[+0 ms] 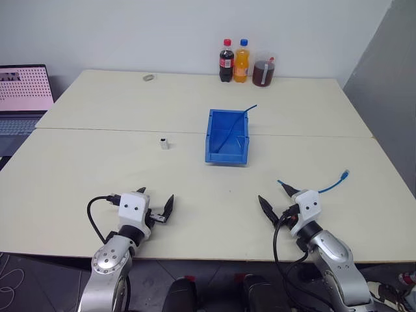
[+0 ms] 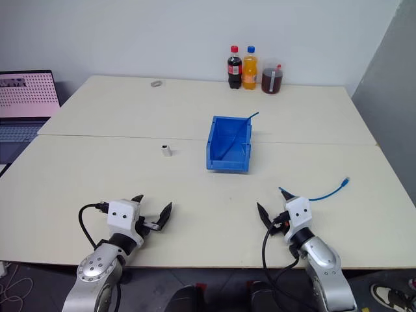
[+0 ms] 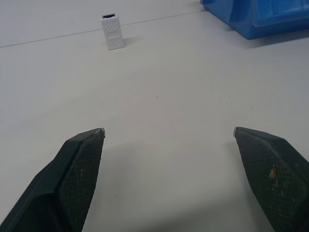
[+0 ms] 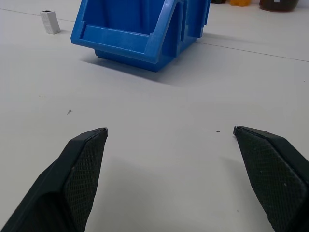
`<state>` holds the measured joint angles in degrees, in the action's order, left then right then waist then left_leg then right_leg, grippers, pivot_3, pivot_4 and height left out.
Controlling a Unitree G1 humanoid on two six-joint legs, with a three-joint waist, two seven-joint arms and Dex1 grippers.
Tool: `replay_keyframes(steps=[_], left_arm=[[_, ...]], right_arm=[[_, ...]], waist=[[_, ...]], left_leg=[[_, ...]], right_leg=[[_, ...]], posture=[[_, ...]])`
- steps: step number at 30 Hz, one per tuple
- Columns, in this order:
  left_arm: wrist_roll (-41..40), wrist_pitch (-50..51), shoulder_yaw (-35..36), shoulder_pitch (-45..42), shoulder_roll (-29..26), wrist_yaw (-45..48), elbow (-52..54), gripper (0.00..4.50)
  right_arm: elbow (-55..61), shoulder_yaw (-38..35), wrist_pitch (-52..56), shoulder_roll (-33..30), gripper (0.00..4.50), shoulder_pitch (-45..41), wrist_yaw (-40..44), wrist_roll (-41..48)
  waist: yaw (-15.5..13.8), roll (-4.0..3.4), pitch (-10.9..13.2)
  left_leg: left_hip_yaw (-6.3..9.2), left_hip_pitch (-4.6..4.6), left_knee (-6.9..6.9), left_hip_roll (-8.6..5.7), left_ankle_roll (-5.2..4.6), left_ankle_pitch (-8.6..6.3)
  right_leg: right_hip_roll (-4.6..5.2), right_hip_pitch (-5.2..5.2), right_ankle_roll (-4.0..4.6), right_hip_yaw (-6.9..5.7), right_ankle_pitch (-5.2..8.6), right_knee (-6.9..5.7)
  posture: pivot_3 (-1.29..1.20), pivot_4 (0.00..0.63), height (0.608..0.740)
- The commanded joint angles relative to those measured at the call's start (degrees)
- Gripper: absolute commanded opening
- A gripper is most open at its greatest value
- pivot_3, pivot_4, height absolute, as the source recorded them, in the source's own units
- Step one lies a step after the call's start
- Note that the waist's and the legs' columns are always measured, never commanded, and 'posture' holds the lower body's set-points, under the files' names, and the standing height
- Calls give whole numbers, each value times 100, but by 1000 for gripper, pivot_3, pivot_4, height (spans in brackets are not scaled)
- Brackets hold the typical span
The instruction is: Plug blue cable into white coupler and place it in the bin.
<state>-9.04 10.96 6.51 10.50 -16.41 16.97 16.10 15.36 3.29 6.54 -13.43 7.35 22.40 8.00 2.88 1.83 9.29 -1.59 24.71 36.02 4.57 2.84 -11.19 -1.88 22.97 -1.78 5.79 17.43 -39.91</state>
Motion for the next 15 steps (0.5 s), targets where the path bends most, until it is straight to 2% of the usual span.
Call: replay_keyframes(steps=[1, 8, 14, 15], left_arm=[[-113, 89, 36, -33, 59, -42, 266, 4500], [82, -16, 13, 61, -37, 6, 243, 4500], [-21, -583, 12, 237, -225, 477, 128, 4500], [-257, -571, -17, 302, -265, 753, 182, 4500]], right_arm=[[95, -41, -84, 1, 4439, -81, 17, 75], [82, -5, -108, -12, 4439, -71, 65, 64], [59, -28, -115, -43, 4439, -90, 101, 61], [57, -35, -120, -46, 4439, -89, 105, 57]], waist=[[0, 0, 0], [0, -1, 0], [2, 0, 0], [2, -1, 0]], left_leg=[[0, 0, 0, 0, 0, 0], [1, 0, 0, 0, 0, 0], [0, 0, 0, 0, 0, 0], [1, 0, 0, 0, 0, 0]], right_leg=[[0, 0, 0, 0, 0, 0], [0, 0, 0, 0, 0, 0], [0, 0, 1, 0, 0, 0], [0, 0, 1, -1, 1, 0]], posture=[[0, 150, 740], [0, 150, 740], [0, 150, 740], [0, 150, 740]])
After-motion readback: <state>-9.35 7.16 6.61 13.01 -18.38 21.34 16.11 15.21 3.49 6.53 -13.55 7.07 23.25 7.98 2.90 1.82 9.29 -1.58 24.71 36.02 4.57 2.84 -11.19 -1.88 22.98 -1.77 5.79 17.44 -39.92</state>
